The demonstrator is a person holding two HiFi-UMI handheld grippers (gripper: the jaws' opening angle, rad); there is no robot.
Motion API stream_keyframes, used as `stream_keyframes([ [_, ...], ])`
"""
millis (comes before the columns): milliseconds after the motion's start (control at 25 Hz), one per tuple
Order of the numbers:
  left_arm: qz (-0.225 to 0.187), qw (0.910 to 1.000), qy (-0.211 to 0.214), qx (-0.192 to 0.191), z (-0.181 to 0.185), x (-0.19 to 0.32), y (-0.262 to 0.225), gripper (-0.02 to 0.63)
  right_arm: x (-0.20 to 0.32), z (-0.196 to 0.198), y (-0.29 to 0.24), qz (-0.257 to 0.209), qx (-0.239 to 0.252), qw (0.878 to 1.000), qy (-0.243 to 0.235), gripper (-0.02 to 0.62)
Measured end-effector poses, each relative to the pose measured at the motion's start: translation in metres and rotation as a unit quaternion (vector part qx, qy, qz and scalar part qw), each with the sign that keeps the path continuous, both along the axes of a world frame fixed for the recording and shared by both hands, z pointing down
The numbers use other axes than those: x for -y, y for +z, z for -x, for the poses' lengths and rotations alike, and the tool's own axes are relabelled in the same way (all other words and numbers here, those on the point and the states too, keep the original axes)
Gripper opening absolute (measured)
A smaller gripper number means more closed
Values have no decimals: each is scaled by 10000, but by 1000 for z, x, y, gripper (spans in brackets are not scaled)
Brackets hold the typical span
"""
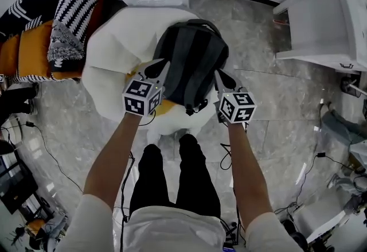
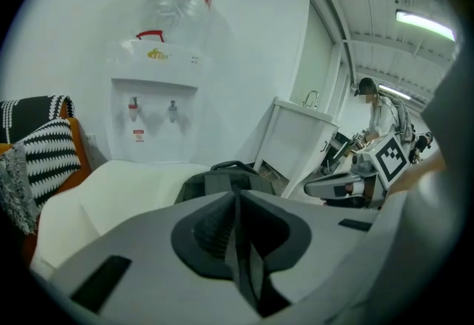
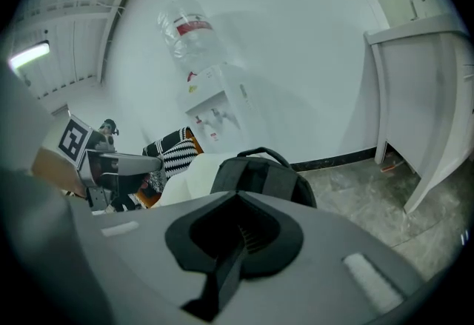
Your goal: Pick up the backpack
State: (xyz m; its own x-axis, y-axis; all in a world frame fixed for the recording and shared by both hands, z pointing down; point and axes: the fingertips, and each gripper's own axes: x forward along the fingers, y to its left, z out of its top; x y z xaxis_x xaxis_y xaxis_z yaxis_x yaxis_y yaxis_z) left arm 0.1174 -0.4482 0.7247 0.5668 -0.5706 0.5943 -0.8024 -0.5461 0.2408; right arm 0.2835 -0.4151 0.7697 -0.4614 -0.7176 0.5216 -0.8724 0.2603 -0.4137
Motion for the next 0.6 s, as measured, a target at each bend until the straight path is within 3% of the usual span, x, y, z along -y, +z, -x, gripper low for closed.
stream_keyframes([
  [600, 302, 9972, 227, 649, -19, 27, 103, 118, 9, -9, 91, 386, -54, 9992, 58, 5],
])
